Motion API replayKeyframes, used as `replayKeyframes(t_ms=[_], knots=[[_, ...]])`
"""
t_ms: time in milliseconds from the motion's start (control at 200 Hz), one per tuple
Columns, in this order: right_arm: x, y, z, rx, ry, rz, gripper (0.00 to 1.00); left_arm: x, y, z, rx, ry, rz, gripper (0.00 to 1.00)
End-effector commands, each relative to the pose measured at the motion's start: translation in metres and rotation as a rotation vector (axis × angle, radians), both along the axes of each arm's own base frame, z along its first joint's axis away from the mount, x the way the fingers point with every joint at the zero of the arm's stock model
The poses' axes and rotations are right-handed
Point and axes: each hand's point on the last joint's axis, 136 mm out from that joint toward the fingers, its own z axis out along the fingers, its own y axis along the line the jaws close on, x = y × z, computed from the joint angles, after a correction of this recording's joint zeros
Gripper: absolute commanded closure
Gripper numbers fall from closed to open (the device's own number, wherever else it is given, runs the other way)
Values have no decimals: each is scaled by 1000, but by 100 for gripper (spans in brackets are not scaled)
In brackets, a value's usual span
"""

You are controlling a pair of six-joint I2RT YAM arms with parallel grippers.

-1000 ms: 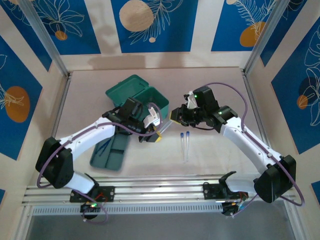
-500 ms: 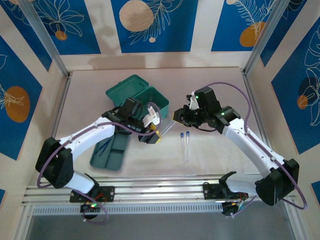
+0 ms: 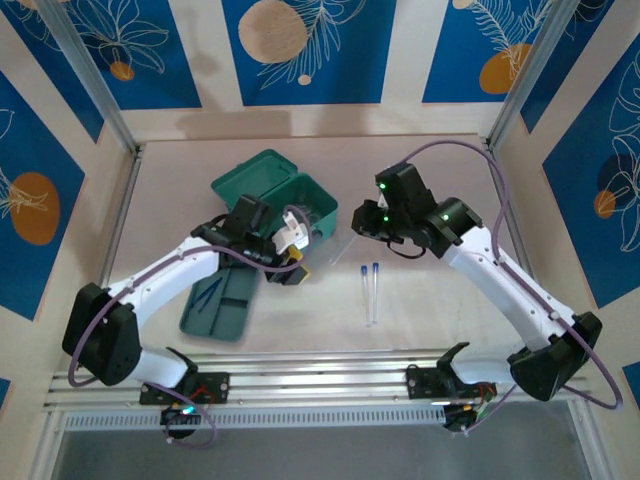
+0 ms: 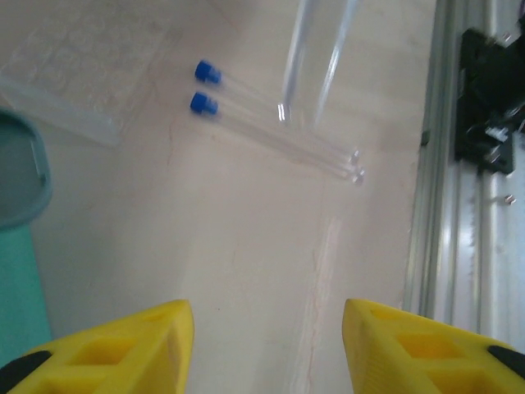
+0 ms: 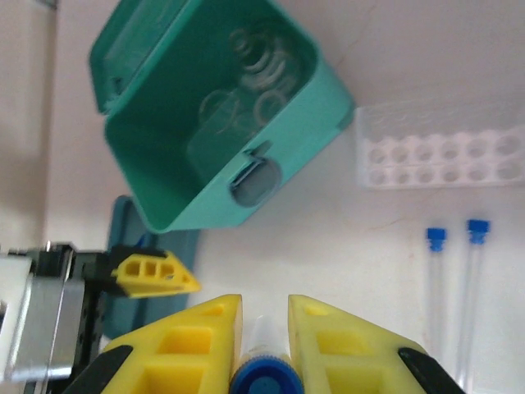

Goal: Organize the chemistry lab equipment

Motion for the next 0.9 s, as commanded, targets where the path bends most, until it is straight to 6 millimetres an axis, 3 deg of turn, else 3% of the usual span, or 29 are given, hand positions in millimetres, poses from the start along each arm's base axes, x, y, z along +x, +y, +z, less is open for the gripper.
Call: replayKeyframes(t_ms=[0, 225, 490, 665, 895], knots=[[12, -17, 1, -199, -68, -67, 87, -8, 20, -29, 97, -39, -19, 49], [39, -1, 7, -399, -211, -133, 87, -18, 27, -59, 99, -4, -3, 50], [76, 3, 3, -483, -306, -212, 87, -13, 21, -51, 52, 8, 14, 48], [100, 7, -20, -461, -261, -228, 87, -13, 18, -48, 29, 15, 13, 47], [123, 7, -47, -434, -213, -248, 87, -31, 9, -34, -63, 86, -43, 48]])
